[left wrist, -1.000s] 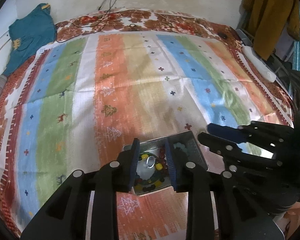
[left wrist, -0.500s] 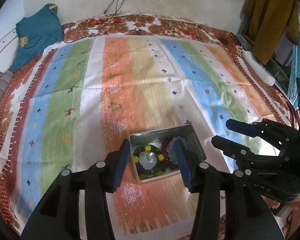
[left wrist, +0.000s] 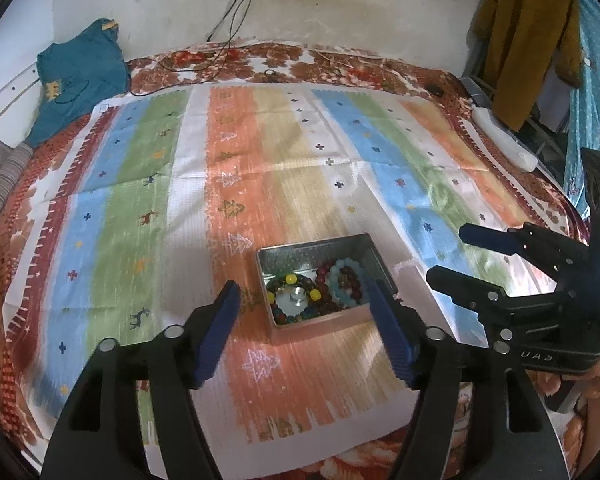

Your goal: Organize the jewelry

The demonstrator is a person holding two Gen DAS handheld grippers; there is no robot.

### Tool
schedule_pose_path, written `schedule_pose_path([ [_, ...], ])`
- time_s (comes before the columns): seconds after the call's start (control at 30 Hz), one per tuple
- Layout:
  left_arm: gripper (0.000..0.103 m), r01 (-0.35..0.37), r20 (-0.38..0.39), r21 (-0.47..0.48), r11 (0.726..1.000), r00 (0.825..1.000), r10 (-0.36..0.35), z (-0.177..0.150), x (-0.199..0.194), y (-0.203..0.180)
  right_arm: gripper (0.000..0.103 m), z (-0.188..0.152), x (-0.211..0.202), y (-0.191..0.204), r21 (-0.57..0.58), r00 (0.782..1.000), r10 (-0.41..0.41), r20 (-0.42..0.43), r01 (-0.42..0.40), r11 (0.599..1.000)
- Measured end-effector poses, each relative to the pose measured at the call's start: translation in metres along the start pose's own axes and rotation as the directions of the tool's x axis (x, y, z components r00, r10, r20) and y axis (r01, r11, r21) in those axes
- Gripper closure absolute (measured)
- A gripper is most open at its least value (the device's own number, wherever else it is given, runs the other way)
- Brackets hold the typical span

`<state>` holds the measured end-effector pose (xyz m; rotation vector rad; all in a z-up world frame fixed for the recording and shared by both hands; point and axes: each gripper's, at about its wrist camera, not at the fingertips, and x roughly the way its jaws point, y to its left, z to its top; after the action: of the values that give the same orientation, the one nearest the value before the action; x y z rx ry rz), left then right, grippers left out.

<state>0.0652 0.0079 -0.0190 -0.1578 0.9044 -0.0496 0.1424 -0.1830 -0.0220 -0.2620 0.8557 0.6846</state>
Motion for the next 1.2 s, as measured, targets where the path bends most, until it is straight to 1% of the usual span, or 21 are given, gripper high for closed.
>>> schedule_pose_path([
  [0.27, 0.021, -0.014, 0.021, 0.019, 1.000, 1.000, 0.014, -0.014, -0.010, -0.003, 0.027, -0.010, -0.010, 0.001, -0.006, 1.000, -0.001, 0.009, 0.001, 1.000],
  [0.37, 0.020, -0.022, 0.026, 0.039, 0.999, 0.999, 0.021, -0.020, -0.015, -0.006, 0.025, -0.016, -0.017, 0.002, 0.007, 0.999, 0.027, 0.021, -0.027, 1.000],
  [0.43, 0.019, -0.025, 0.030, 0.050, 0.998, 0.999, 0.023, -0.025, -0.018, -0.007, 0.022, -0.019, -0.024, 0.003, 0.015, 0.999, 0.027, 0.037, -0.028, 0.999],
  [0.53, 0.014, -0.039, 0.057, 0.051, 0.998, 0.998, 0.036, -0.031, -0.024, -0.007, 0.020, -0.022, -0.030, 0.003, 0.014, 0.998, 0.015, 0.056, -0.016, 1.000],
  [0.6, 0.009, -0.048, 0.074, 0.052, 0.997, 0.996, 0.044, -0.034, -0.027, -0.006, 0.018, -0.025, -0.033, 0.004, 0.013, 0.998, 0.018, 0.062, -0.019, 1.000],
  [0.7, 0.006, -0.049, 0.085, 0.064, 0.997, 0.995, 0.043, -0.038, -0.029, -0.009, 0.016, -0.027, -0.035, 0.006, 0.005, 0.997, 0.010, 0.073, -0.011, 1.000],
  [0.97, 0.006, -0.074, 0.099, 0.073, 0.995, 0.993, 0.067, -0.043, -0.031, -0.012, 0.012, -0.031, -0.040, 0.013, -0.030, 0.995, -0.014, 0.098, 0.017, 0.999],
  [1.1, 0.006, -0.072, 0.112, 0.065, 0.995, 0.992, 0.064, -0.045, -0.035, -0.012, 0.010, -0.032, -0.043, 0.014, -0.037, 0.994, -0.014, 0.109, 0.018, 0.999],
  [1.2, 0.006, -0.073, 0.118, 0.061, 0.995, 0.991, 0.065, -0.046, -0.036, -0.012, 0.009, -0.034, -0.049, 0.014, -0.036, 0.991, -0.003, 0.134, 0.008, 0.999],
])
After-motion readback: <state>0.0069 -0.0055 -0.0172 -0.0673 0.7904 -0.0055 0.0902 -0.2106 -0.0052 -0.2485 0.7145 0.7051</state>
